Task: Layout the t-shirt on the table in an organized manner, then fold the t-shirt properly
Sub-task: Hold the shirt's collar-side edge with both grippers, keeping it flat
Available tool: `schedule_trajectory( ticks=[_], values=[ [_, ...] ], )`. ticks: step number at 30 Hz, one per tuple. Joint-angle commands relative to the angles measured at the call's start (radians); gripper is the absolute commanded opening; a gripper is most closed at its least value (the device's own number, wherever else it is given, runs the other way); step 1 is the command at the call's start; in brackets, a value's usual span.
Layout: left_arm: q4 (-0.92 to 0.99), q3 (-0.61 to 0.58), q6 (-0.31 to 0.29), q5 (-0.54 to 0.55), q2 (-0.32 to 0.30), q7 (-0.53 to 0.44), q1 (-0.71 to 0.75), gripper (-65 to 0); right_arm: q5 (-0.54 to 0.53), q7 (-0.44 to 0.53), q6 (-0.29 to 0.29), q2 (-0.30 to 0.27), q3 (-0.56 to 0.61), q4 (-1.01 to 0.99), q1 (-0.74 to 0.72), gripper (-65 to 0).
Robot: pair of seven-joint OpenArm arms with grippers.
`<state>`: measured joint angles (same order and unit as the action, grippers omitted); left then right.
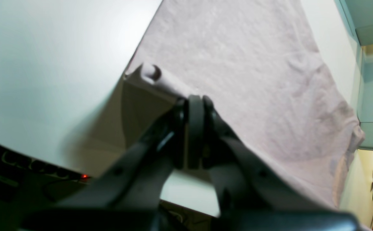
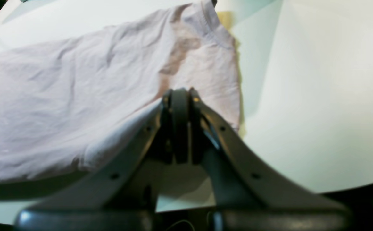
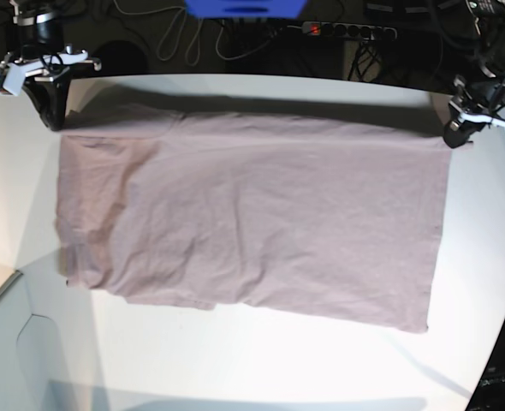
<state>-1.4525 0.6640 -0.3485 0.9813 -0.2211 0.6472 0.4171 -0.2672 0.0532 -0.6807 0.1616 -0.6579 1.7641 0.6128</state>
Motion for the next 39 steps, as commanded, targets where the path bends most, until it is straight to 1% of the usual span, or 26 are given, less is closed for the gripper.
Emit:
schedule_trajectory(
  ticks=[1,28,35,39],
  values=[
    [-0.012,0.007,-0.014,0.015,-0.011,-0.014,-0.001,-64.9,-0.017,0.029,-0.017,-0.004,-0.003,0.013,0.009,-65.0],
    [-0.023,0.007,-0.014,0.015,-0.008,-0.013,0.009,-64.9,-0.017,0.029,-0.017,-0.004,-0.004,0.013,0.017,-65.0],
    [-0.024,0.004,-0.014,0.02,-0.008,-0.013,-0.001,-64.9,-0.017,0.029,-0.017,-0.004,-0.003,0.018,0.008,-65.0],
    [-0.064,0.003,-0.014,0.017,-0.008,-0.013,-0.017,-64.9,-0.017,0.029,-0.017,-0.004,-0.003,0.02,-0.02,-65.0]
  ],
)
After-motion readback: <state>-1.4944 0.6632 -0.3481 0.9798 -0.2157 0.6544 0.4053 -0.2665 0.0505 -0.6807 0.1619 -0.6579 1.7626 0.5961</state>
